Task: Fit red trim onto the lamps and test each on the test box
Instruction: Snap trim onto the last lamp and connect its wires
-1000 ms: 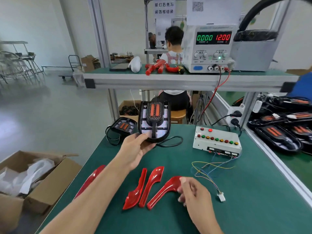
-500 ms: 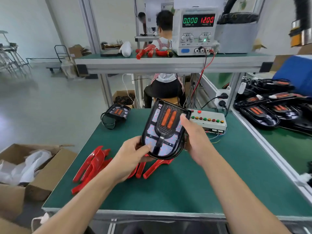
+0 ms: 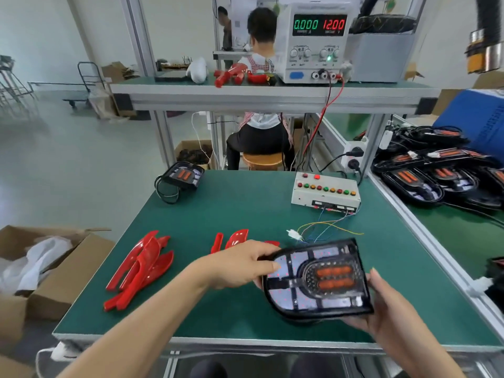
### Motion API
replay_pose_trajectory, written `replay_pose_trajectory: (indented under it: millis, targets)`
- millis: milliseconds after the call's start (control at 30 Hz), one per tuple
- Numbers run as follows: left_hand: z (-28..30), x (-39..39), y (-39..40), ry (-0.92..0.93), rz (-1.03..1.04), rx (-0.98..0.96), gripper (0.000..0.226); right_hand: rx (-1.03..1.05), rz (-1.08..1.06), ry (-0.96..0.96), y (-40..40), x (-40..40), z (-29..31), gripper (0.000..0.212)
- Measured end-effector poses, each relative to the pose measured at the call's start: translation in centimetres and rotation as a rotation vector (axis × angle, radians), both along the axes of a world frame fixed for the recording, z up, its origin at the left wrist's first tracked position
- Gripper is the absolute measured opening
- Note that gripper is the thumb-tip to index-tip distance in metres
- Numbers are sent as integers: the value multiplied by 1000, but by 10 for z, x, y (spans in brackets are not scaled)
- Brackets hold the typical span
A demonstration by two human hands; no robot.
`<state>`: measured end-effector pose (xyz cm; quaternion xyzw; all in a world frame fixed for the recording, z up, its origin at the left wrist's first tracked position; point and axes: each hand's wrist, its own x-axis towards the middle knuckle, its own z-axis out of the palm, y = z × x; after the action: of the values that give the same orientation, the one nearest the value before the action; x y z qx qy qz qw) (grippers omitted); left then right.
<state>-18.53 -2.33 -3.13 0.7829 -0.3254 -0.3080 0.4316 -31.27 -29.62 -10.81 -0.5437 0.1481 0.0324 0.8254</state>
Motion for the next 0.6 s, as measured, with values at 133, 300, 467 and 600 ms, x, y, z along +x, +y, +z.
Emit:
replay_pose_trajectory:
  millis: [133,300,467,600]
  targets:
    - [5,16,-1,-150,-207,282,22,157,175,22,1,-8,-18,53]
    - [15,29,-10,-207,-330,396,24,-241,187,19,19,9,5,59]
    - [18,45,-12,-237,-381,453,25,-472,102,-33,34,26,11,54]
    - [25,58,-11,-339,-450,510,29,-493,190,-54,39,31,16,57]
